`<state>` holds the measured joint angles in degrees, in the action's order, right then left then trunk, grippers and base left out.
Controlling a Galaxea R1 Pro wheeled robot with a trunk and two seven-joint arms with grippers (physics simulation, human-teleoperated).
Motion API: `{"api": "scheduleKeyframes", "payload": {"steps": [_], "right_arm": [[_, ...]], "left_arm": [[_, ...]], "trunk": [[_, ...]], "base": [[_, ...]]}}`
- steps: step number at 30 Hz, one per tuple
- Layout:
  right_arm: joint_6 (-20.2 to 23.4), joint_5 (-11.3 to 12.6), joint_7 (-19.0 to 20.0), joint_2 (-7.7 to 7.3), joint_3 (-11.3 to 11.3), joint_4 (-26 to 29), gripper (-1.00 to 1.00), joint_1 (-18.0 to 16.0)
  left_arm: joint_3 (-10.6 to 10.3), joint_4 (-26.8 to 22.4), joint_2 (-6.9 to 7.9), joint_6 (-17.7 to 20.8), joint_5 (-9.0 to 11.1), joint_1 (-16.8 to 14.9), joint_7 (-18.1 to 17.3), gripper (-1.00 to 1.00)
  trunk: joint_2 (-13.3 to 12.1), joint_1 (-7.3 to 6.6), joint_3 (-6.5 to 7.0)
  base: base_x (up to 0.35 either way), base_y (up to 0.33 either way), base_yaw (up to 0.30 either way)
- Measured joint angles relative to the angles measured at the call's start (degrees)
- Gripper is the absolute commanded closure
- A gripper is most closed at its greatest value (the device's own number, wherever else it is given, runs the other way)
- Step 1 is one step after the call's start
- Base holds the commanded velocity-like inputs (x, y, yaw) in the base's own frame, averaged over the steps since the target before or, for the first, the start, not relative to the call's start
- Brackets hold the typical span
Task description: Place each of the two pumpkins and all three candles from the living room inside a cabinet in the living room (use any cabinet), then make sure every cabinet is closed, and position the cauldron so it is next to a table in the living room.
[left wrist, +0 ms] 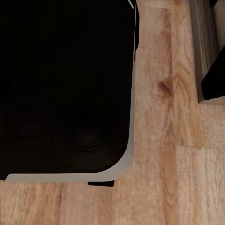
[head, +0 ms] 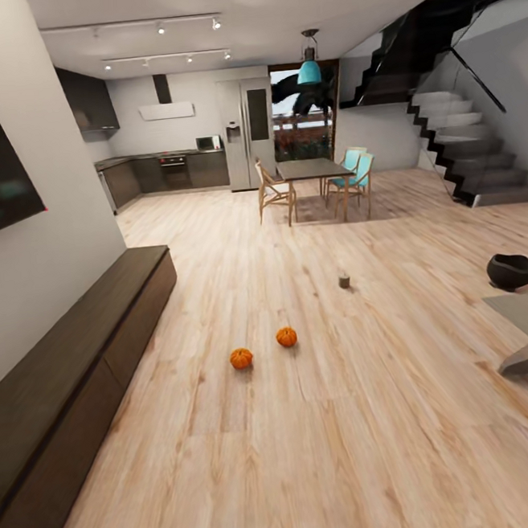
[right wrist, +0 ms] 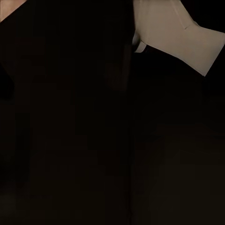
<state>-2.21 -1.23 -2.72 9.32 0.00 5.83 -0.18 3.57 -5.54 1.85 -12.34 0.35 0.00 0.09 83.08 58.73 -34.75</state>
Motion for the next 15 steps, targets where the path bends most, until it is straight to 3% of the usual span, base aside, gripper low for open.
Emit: {"api": "scheduleKeyframes", "payload": {"steps": [7, 15], "right_arm": [[-0.1, 0.0, 0.1, -0.08, 0.1, 0.0, -1.00, 0.0], [-0.1, 0.0, 0.1, -0.10, 0.0, 0.0, -1.00, 0.0]], "left_arm": [[-0.1, 0.0, 0.00, -0.1, -0.1, 0.0, 0.0, -1.00], [-0.1, 0.0, -0.01, -0.1, -0.1, 0.0, 0.0, -1.00]], "trunk": [[0.0, 0.00, -0.06], [0.0, 0.00, -0.29]], "base": [[0.034, 0.070, 0.218], [-0.104, 0.067, 0.266]]}}
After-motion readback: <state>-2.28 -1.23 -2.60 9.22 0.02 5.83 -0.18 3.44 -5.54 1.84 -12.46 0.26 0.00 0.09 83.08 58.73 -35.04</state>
